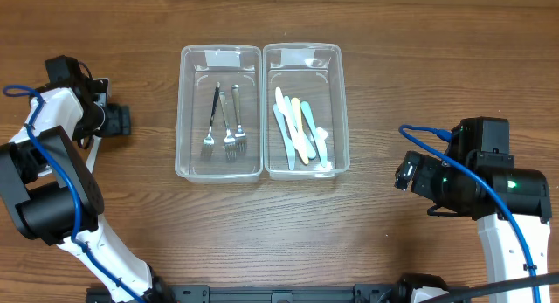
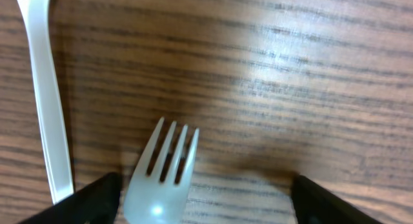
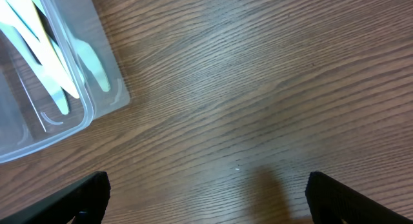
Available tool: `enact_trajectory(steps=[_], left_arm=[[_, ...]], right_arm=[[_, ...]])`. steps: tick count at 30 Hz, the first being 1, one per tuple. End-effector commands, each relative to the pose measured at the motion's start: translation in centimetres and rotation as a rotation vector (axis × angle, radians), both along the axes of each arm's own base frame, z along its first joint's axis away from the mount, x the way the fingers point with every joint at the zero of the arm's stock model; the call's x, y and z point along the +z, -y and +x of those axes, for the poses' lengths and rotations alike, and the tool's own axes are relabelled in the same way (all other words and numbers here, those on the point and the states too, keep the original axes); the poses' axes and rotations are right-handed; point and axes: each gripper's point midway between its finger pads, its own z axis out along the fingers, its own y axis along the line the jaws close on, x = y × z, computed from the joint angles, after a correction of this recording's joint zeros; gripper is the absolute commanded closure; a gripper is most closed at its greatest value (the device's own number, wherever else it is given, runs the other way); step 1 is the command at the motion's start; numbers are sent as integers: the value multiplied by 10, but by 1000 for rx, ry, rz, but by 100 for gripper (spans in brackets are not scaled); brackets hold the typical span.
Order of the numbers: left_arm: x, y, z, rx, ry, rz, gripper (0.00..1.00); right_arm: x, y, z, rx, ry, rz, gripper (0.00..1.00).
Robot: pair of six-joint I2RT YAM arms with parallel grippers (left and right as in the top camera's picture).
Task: Pack container
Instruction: 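Move the left gripper to a white plastic fork and grasp it, then carry the white plastic fork into the left container and release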
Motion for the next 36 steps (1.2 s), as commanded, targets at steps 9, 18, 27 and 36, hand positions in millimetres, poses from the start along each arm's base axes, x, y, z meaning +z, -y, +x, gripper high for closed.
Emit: enact_trajectory(steps=[9, 18, 27, 36], left_arm=[[-31, -8, -37, 4, -179, 59, 56], [-31, -8, -37, 4, -180, 59, 66], [-31, -8, -37, 4, -179, 59, 87], [-19, -5, -23, 26, -131, 25, 96]], right_arm=[[3, 1, 2, 3, 15, -5, 1], [3, 1, 2, 3, 15, -5, 1], [3, 1, 2, 3, 16, -5, 1], [4, 2, 3, 0, 20, -12, 1]])
